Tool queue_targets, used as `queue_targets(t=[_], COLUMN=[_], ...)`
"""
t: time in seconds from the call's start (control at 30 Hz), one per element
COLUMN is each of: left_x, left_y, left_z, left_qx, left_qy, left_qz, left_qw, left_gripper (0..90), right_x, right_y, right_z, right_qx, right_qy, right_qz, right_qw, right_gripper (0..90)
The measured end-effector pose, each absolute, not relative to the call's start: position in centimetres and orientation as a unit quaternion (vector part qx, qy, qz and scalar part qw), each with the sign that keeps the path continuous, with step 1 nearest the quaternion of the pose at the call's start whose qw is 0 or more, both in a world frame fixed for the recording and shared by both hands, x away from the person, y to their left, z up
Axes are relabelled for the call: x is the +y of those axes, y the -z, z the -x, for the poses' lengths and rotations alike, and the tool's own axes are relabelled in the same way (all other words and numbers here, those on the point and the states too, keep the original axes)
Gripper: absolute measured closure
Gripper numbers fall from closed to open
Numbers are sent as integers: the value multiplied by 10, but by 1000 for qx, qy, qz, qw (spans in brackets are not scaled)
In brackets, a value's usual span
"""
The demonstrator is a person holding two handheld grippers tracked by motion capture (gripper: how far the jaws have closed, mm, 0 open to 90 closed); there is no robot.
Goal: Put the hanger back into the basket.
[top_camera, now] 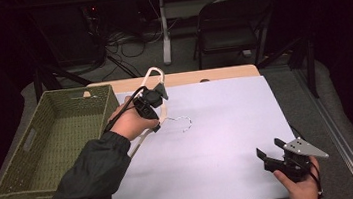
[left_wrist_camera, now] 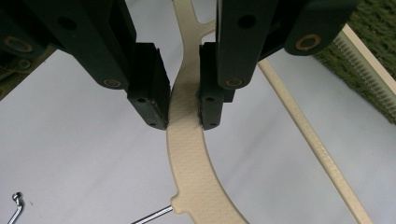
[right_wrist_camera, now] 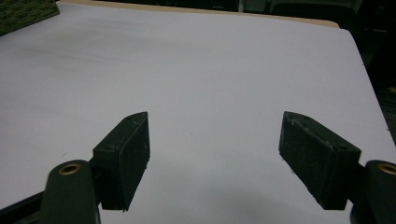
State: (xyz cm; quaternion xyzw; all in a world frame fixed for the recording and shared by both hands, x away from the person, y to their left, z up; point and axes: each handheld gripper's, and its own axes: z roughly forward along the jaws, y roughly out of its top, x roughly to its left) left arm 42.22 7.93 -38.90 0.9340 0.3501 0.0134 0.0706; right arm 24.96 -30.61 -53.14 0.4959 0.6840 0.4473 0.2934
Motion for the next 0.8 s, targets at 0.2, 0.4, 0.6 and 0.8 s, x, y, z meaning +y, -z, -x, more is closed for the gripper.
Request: queue_targets(t=[0.2, 0.4, 0.6, 0.8], left_x=[90, 101, 122, 147], left_y=[379, 368, 359, 358], left_z=[-423, -424, -428, -437], left_qx=[359, 369, 393, 422], left_qy=[-19, -27, -32, -28], left_qz=[-930, -926, -915, -901], left_qw=[73, 75, 83, 95], left_gripper=[745, 745, 745, 745], right_x=[-305, -305, -304, -305], right_y=[532, 532, 533, 532], right_z=[-250, -250, -251, -251], right_qx=[683, 684, 681, 685], right_qy=[-449, -447, -452, -447], right_qz=[-496, -496, -496, -496], right_qw=[294, 293, 295, 291], right_gripper=[246, 246, 246, 246])
